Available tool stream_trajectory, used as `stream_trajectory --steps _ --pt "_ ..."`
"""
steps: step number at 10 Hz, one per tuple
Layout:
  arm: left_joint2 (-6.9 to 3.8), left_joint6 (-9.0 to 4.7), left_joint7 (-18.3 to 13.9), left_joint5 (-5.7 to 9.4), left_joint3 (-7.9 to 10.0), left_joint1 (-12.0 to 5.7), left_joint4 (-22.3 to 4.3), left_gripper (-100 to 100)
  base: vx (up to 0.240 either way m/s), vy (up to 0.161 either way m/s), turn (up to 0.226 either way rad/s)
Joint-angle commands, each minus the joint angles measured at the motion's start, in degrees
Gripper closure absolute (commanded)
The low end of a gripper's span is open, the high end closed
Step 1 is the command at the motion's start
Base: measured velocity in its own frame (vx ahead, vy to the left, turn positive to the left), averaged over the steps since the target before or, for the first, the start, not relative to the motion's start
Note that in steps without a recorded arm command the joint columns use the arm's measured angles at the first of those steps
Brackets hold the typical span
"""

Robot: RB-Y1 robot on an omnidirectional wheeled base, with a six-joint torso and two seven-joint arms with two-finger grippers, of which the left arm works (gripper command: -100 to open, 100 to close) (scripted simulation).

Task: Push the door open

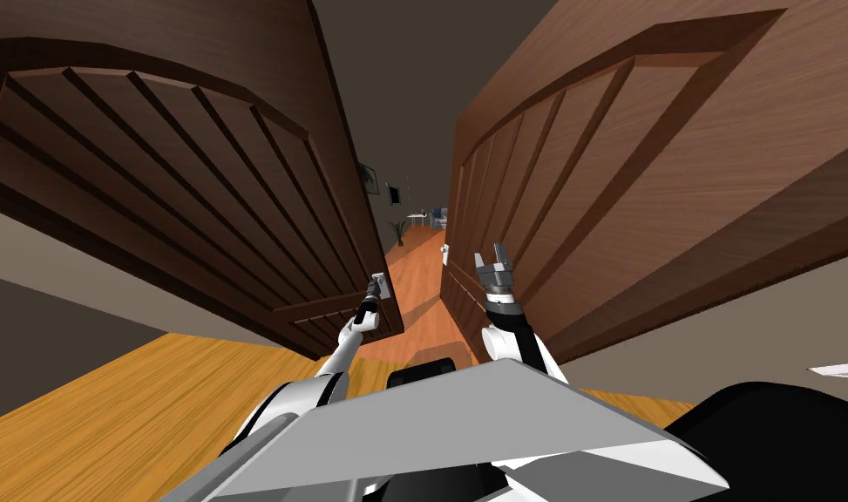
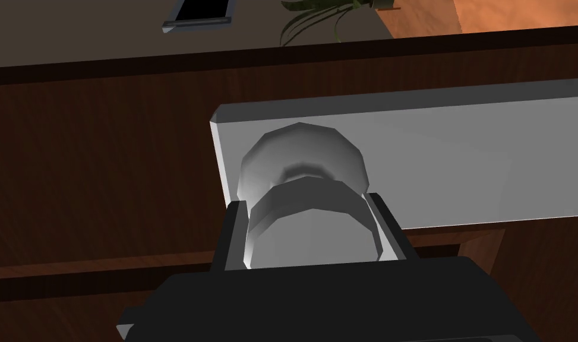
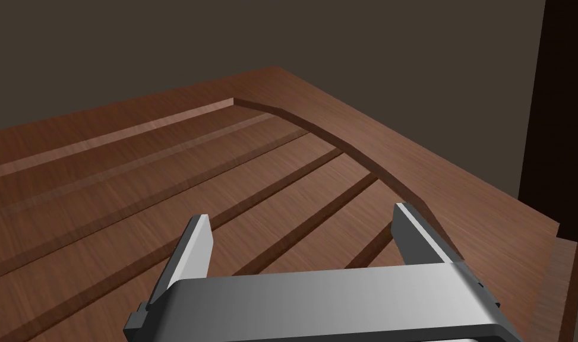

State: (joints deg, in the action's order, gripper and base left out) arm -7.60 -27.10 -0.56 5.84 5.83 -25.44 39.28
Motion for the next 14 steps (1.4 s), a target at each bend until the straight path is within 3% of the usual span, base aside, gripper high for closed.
stream_trajectory --steps 1,4,6,7,14 --pt "0.16 -0.04 1.5 0.23 1.72 0.0 0.6 100 0.089 -0.037 0.046" --pt "1.18 -0.07 3.2 0.41 3.3 -0.48 0.1 100 0.108 -0.047 0.07" --pt "1.18 -0.07 3.2 0.41 3.3 -0.48 0.1 100 0.047 -0.019 0.018" --pt "2.18 -0.1 4.9 0.59 4.81 -0.93 -0.4 100 0.07 -0.056 0.085" --pt "5.98 -0.2 10.4 1.19 9.94 -2.47 -2.0 100 0.172 -0.07 0.092"
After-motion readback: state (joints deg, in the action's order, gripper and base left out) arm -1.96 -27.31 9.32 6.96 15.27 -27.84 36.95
